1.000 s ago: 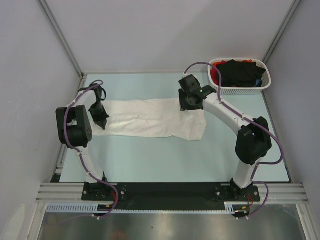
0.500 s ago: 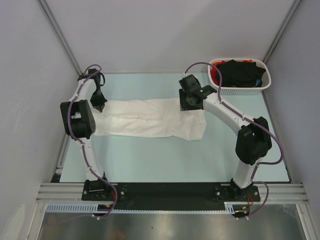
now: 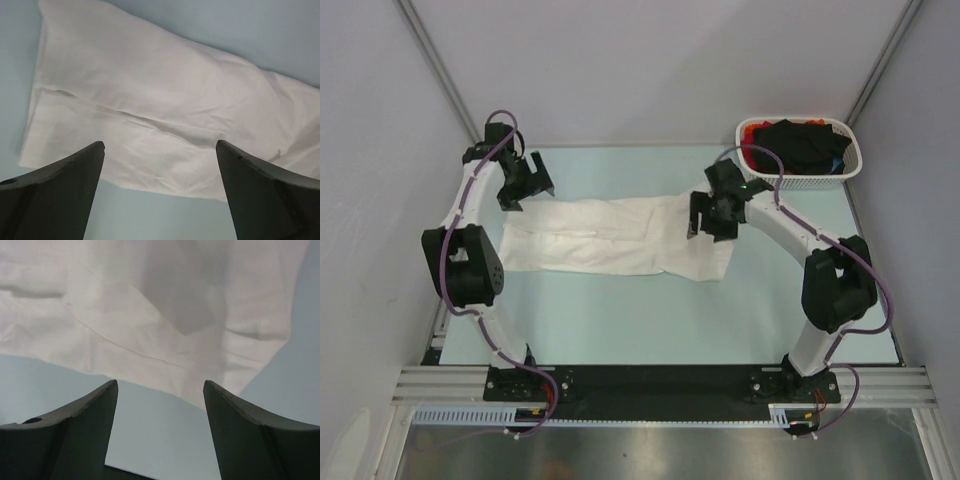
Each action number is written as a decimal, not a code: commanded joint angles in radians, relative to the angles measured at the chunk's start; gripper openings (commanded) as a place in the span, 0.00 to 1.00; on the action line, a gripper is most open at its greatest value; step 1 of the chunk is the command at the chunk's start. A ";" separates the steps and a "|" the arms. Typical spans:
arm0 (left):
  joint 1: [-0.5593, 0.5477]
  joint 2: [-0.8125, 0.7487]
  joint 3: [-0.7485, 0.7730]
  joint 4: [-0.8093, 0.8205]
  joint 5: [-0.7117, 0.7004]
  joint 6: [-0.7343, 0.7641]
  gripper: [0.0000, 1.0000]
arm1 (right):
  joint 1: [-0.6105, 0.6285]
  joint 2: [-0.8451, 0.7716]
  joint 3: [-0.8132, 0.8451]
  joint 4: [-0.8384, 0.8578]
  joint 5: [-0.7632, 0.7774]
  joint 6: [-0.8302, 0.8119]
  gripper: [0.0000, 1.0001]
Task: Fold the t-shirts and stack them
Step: Fold the other side of the tshirt into a rectangle, then rotate the tshirt 90 degrees
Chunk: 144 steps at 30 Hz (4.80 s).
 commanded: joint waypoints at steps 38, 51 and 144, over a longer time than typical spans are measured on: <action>0.012 0.108 0.024 0.025 0.035 0.052 1.00 | -0.202 0.137 -0.359 0.199 -0.370 0.281 0.82; 0.098 0.202 0.121 0.013 -0.016 0.040 1.00 | -0.166 0.200 -0.193 0.126 -0.336 0.264 0.00; -0.659 0.042 -0.479 -0.067 0.264 -0.264 0.00 | -0.011 0.901 0.970 0.334 0.083 -0.207 0.29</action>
